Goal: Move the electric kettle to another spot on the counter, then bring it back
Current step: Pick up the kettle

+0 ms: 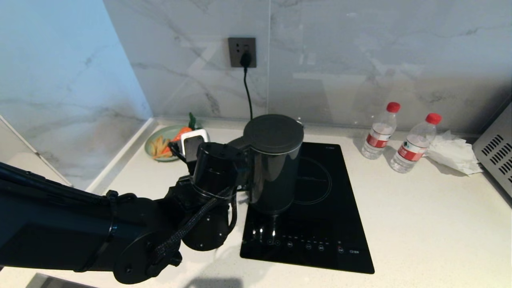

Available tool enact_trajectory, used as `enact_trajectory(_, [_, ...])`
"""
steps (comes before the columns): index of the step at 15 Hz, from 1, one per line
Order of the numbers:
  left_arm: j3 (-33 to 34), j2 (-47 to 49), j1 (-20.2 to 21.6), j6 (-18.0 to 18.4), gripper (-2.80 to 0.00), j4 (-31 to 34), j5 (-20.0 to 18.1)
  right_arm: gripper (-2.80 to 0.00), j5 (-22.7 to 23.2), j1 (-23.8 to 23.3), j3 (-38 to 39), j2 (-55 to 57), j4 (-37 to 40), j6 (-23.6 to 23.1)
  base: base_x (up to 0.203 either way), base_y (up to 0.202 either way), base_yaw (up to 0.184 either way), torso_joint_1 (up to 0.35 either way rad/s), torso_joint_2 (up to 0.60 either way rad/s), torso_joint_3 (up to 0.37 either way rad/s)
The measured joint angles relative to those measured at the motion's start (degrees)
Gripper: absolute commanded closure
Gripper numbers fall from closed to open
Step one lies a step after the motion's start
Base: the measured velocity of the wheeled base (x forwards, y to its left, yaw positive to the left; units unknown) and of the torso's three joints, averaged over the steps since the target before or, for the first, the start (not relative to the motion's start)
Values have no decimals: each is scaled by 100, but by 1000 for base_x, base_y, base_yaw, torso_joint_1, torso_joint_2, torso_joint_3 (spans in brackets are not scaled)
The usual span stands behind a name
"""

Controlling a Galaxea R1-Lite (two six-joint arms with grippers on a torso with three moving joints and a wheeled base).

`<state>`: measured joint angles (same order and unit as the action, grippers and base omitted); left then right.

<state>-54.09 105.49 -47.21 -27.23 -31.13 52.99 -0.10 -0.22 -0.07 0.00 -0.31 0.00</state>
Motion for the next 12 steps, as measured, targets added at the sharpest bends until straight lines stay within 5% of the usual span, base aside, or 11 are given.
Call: enact_trajectory(12, [-272, 116, -5, 208, -280, 2, 31, 0, 2, 0, 0, 0, -2, 0, 0, 0, 0, 0, 0, 0])
